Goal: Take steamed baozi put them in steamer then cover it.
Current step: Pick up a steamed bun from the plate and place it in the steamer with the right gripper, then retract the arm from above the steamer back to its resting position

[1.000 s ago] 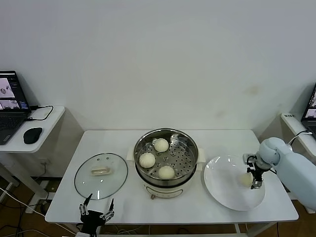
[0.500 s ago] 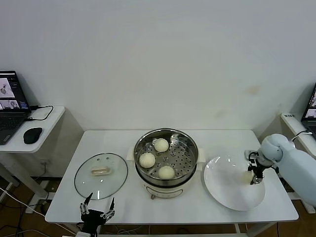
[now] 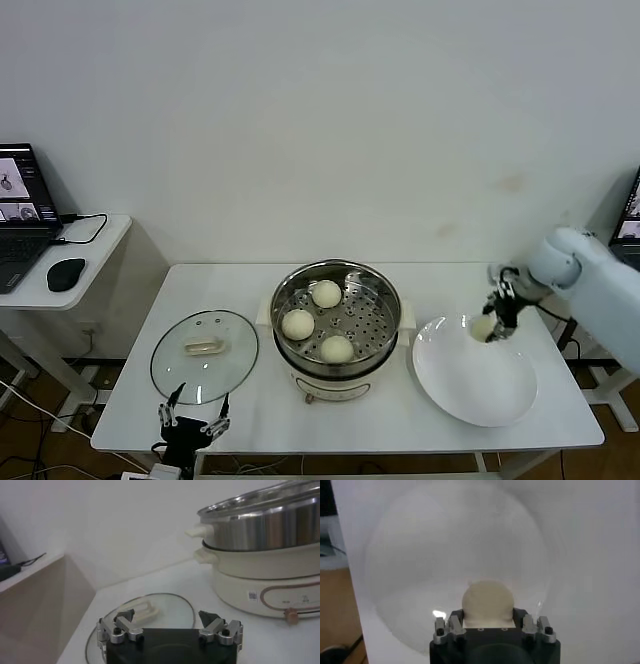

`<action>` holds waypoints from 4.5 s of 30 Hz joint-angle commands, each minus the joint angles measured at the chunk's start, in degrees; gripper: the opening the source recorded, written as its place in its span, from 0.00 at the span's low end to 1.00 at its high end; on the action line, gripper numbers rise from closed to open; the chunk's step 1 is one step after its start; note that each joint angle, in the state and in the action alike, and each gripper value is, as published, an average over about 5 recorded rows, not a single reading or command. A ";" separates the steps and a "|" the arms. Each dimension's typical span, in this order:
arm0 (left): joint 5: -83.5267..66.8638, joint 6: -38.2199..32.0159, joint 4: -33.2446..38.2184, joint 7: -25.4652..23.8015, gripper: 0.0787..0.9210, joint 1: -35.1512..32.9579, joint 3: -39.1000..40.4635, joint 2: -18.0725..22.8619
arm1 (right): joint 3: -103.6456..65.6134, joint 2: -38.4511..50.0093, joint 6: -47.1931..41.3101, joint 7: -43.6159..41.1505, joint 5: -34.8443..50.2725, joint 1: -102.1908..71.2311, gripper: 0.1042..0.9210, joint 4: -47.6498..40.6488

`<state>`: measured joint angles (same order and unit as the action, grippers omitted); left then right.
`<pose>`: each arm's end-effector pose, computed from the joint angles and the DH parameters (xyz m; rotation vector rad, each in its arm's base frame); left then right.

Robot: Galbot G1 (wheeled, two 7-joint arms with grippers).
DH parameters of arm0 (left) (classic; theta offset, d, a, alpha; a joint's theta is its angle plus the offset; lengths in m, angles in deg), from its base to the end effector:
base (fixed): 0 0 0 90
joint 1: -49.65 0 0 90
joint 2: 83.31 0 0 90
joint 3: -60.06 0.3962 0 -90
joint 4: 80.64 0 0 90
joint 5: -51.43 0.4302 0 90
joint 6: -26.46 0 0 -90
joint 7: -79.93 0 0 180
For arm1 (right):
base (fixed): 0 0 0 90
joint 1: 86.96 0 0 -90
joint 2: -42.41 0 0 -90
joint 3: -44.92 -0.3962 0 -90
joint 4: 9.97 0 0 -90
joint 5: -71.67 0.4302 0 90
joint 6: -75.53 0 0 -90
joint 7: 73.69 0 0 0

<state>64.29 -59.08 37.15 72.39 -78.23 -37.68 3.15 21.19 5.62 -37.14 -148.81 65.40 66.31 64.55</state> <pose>0.1797 0.0632 -0.3832 -0.0792 -2.8231 -0.4721 0.6199 -0.1819 -0.1254 1.1470 -1.4651 1.1927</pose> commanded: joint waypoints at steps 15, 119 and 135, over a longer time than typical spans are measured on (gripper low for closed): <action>-0.04 0.05 0.47 0.81 0.88 0.91 -1.58 -0.08 | 27.46 -22.66 -9.26 0.35 23.20 28.80 0.61 -3.22; 67.32 0.16 -16.69 13.78 0.88 14.29 4.78 -13.46 | -85.84 -34.74 23.74 65.55 37.68 -92.28 0.88 39.02; 65.93 8.62 -25.14 12.83 0.88 21.92 8.47 -15.19 | -85.28 -35.53 23.50 64.85 36.39 -91.06 0.88 38.61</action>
<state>125.11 -56.03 18.11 84.92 -61.44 -32.05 -9.68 -62.52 -28.67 -14.47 -84.06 102.37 -22.74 102.59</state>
